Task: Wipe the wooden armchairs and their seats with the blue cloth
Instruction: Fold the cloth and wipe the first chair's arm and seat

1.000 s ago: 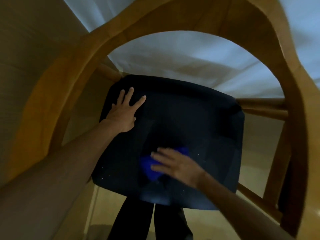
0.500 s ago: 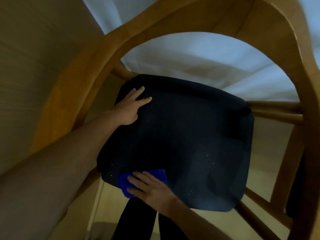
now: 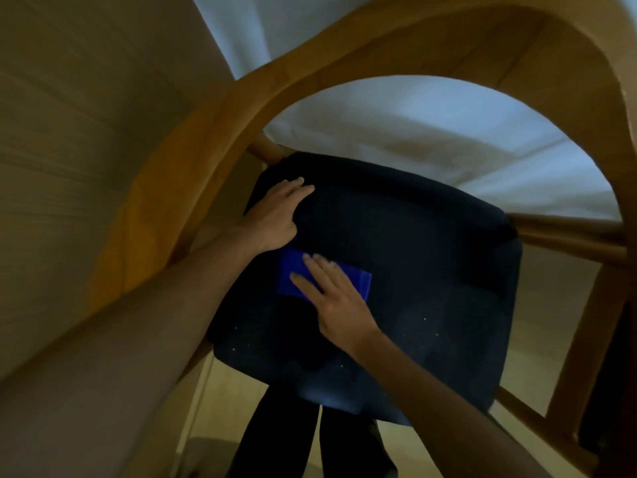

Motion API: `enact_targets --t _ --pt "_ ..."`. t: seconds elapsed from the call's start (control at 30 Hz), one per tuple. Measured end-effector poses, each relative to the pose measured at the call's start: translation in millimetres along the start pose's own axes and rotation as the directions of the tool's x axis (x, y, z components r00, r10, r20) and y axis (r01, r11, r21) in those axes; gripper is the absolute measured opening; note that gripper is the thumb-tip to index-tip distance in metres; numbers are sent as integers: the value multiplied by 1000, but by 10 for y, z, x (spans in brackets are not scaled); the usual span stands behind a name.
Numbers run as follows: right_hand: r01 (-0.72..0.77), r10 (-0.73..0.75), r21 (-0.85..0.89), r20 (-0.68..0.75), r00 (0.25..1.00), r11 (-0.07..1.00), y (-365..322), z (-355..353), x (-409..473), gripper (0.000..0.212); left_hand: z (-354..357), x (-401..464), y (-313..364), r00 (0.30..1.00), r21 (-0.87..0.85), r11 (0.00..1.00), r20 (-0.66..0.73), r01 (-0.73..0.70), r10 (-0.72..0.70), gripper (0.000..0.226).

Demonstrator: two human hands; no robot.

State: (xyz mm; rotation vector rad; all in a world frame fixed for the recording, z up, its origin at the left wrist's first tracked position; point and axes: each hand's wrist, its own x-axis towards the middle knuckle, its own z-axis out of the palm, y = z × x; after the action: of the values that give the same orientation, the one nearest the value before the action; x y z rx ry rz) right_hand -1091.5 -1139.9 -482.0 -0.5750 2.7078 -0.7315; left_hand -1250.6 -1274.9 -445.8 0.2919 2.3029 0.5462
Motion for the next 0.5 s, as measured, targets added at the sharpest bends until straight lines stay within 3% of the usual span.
enact_targets --t 0.07,0.13,0.2,0.3,0.5 --pt "34 -36 42 45 998 999 114 -131 -37 55 79 -91 105 1000 26 1000 -20 10 -9 63" --pt "-127 134 113 -58 989 985 291 -357 -51 49 214 -249 218 995 131 991 -100 -7 21 52" --pt "-316 329 102 -176 928 943 611 -575 -96 51 398 -450 311 987 262 965 -148 -21 61 56" --pt "-422 419 -66 -53 907 904 970 -700 -208 60 793 -710 422 994 498 862 -1 -96 111 68" --pt "-427 425 -112 -46 904 897 984 -517 -242 63 1388 -1095 357 987 443 894 -163 62 12 73"
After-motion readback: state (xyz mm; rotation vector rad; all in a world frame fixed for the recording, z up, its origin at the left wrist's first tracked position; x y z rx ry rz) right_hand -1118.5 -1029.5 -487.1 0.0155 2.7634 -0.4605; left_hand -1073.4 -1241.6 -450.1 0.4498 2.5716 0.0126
